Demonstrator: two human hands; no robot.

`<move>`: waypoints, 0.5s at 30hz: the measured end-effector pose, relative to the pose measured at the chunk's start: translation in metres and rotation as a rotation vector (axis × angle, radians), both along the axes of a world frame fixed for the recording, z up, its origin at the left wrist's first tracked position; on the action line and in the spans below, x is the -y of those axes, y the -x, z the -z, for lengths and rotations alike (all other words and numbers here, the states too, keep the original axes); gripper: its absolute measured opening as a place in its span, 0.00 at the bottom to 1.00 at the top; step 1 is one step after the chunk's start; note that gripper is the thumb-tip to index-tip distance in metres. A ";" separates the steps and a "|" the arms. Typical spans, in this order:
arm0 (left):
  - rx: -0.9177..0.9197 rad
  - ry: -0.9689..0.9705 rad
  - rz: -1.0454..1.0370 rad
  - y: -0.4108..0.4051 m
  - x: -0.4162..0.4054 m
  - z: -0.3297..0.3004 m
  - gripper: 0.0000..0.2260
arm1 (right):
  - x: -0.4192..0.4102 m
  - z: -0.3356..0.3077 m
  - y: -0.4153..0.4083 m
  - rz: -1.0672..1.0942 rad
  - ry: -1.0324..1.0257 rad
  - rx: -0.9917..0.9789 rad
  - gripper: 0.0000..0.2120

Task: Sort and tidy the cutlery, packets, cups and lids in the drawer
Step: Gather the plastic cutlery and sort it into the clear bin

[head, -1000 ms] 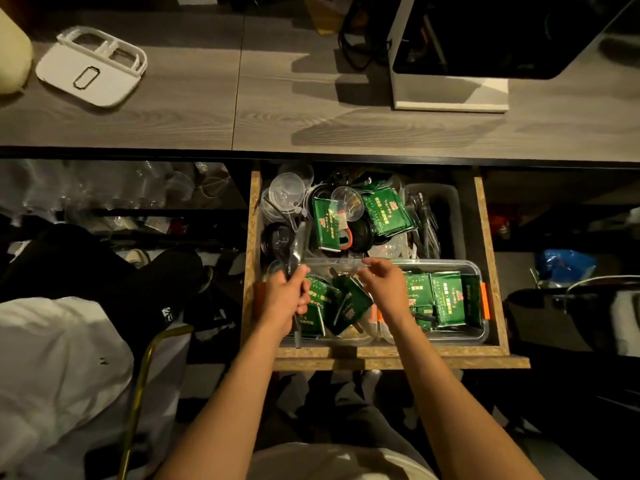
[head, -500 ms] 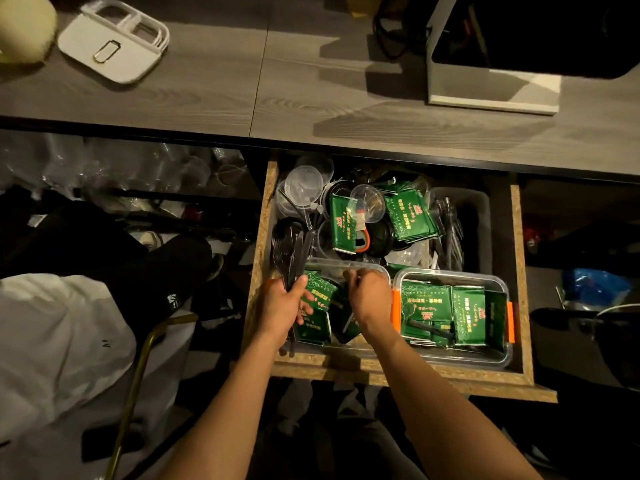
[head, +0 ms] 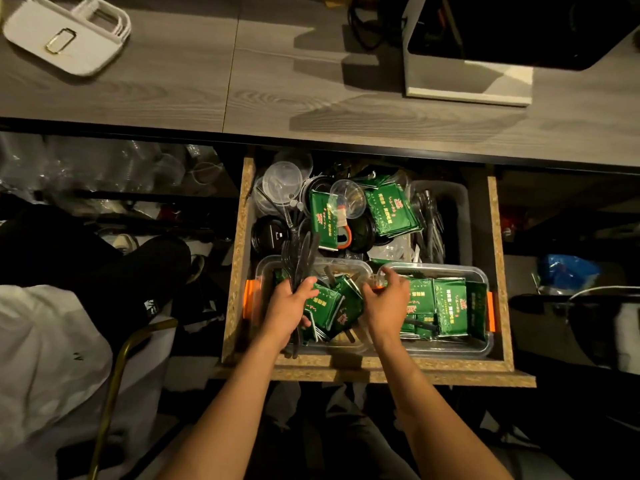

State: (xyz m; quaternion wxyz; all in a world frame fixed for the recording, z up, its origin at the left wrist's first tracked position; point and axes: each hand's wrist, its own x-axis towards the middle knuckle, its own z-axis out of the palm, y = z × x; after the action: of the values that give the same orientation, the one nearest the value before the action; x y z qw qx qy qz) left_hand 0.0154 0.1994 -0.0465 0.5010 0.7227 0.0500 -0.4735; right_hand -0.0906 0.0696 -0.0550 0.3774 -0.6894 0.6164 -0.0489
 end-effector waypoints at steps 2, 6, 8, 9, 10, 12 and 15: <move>0.004 0.007 -0.002 0.002 0.004 0.000 0.16 | 0.007 0.003 0.003 -0.078 -0.050 0.010 0.15; 0.010 0.055 0.024 0.007 0.010 -0.003 0.12 | 0.019 -0.004 0.011 -0.034 -0.091 0.103 0.07; -0.003 0.092 0.032 0.008 0.014 -0.007 0.10 | 0.023 -0.009 0.015 0.048 -0.115 0.164 0.09; -0.012 0.109 0.036 0.009 0.016 -0.010 0.08 | 0.026 -0.011 0.018 0.088 -0.123 0.197 0.10; -0.024 0.124 0.039 0.010 0.018 -0.012 0.07 | 0.029 -0.015 0.021 0.129 -0.136 0.253 0.11; -0.052 0.146 0.036 0.013 0.026 -0.019 0.05 | 0.033 -0.033 0.026 0.208 -0.159 0.425 0.10; -0.082 0.175 0.009 0.020 0.042 -0.030 0.05 | 0.041 -0.068 0.029 0.229 -0.107 0.637 0.07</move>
State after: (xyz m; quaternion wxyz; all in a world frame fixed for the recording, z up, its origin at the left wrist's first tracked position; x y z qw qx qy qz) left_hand -0.0051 0.1577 -0.0165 0.5577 0.6564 0.0255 -0.5074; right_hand -0.1200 0.0284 0.0125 0.5785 -0.5453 0.5426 -0.2712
